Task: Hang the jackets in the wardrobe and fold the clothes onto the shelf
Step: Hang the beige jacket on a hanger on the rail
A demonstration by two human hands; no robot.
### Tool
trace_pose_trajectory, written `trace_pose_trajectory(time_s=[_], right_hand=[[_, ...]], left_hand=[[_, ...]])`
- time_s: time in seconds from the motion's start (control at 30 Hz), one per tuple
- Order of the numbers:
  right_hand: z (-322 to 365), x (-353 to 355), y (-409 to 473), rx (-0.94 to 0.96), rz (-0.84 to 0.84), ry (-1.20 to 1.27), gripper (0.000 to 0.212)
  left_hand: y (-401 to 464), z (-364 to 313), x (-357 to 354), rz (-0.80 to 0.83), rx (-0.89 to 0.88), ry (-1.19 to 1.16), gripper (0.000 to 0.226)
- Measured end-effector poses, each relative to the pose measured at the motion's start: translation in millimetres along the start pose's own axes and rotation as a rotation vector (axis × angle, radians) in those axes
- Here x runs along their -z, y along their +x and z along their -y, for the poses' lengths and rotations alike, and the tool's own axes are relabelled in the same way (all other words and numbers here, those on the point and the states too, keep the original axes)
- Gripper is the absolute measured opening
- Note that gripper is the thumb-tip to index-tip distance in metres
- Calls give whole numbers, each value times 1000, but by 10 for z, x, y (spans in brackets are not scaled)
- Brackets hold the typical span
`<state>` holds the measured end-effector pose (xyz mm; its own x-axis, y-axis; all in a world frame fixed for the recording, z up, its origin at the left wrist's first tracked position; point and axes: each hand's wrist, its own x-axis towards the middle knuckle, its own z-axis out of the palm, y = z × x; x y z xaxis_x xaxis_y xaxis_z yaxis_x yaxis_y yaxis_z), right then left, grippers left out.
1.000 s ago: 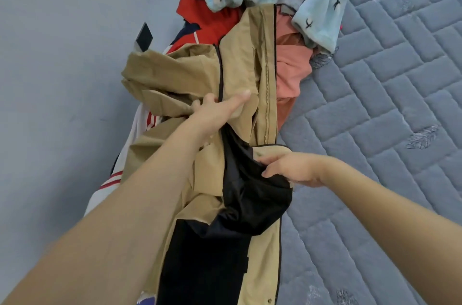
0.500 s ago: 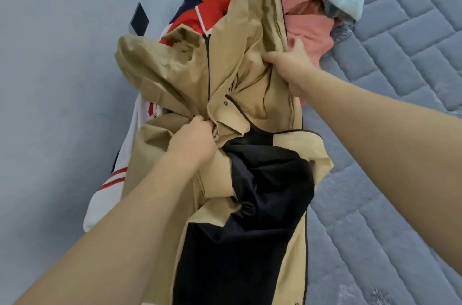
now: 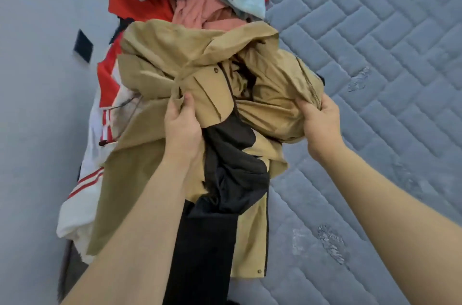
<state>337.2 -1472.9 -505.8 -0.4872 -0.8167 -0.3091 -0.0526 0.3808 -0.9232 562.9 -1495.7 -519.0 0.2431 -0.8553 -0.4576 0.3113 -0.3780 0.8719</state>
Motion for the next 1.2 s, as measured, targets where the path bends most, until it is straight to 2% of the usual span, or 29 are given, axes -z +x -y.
trace_pose_trajectory(time_s=[0.17,0.33,0.4,0.47,0.57,0.67,0.77,0.8,0.97,1.13,1.2], right_hand=[[299,1384,-396,-82,-326,198,18],[425,2909,-1169,-174,-612,416,14],[421,3503,-1567,-208,-689,525,14],[389,4046,-1984,-211,-766,645,18],[259,4770,-2611,-140,-829,794,13],[66,5460,-3275,-88,-888,920,20],[-134,6095,-4015,-174,-977,916,44],[-208,6280,-4254,-187,-1021,897,46],[-434,7110,-5472,-84,-1269,853,32],[-470,7765,-6676,-57,-1501,784,35],[-481,7939,-7006,-89,-1509,781,42]], left_hand=[[-962,-121,-1231,285,5,-6,14],[-2258,24,-2277,491,59,132,17],[-2833,134,-2617,589,100,193,22],[-3432,255,-2923,721,119,224,16],[-4348,462,-3284,889,132,303,26],[-5254,661,-3559,1047,122,391,32],[-6176,840,-3785,1215,100,453,35],[-6481,889,-3837,1281,67,464,34],[-7986,1103,-3986,1616,-115,436,23],[-9353,1295,-4014,1818,-277,432,29],[-9706,1385,-4014,1862,-308,456,30]])
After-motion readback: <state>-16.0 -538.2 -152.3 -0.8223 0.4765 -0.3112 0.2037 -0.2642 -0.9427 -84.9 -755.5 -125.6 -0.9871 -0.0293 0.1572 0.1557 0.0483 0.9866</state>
